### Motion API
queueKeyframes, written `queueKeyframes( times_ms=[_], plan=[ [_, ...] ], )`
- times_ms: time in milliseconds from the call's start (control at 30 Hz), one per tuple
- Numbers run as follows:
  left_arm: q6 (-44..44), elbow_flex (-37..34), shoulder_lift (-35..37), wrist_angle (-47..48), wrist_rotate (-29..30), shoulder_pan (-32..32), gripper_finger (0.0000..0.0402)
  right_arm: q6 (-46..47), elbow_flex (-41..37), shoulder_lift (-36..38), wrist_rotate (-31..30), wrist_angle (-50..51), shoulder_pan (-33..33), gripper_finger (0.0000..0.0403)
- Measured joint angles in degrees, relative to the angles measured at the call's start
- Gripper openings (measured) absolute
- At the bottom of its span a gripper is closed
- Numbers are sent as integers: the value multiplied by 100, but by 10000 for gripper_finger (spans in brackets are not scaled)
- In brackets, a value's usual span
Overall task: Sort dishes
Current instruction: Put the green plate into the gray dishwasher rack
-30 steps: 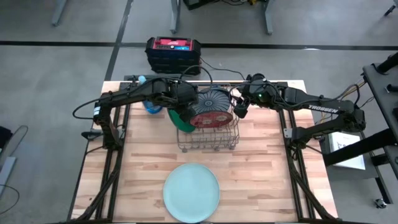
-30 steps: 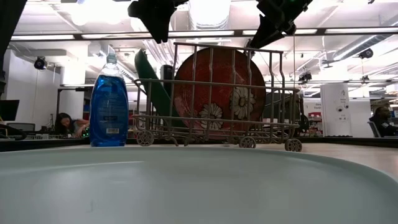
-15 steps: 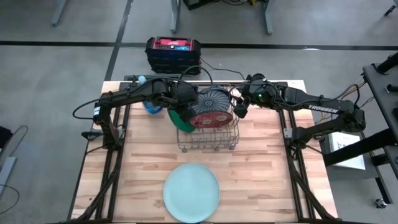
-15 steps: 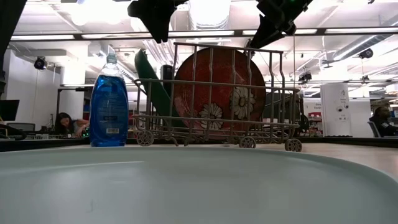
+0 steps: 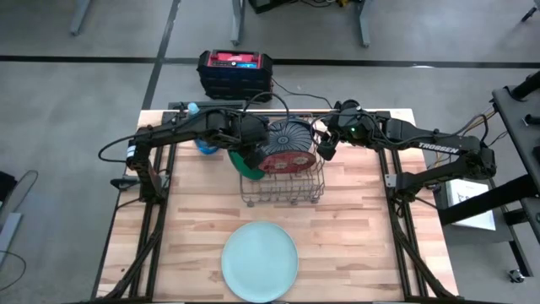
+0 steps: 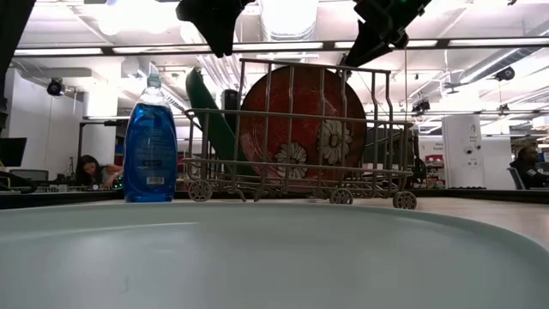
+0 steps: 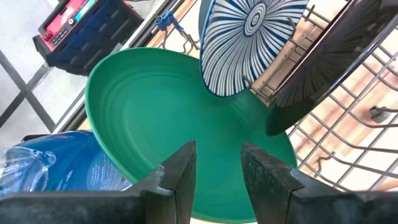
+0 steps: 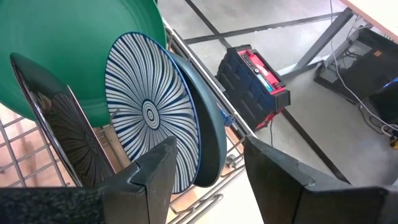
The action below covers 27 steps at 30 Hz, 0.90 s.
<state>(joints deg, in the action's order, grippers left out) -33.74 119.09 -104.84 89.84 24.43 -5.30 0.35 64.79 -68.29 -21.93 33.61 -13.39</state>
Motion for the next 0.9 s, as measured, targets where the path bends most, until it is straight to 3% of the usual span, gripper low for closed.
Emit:
queueKeyframes(
  times_ms=[333,467,600,733,900],
  plan=[
    [22,-2,0,15,0,4,116,29,0,0,-1,0,0,179],
    [465,1,46,16,-147,62,121,35,0,0,0,0,0,179],
    [1590,188,83,22,-558,281,123,36,-2,0,-1,0,0,179],
    [3600,289,160,20,-1038,733,122,39,-3,0,2,0,0,179],
    [5002,198,249,17,-808,1200,121,68,-4,0,1,0,0,179]
  ],
)
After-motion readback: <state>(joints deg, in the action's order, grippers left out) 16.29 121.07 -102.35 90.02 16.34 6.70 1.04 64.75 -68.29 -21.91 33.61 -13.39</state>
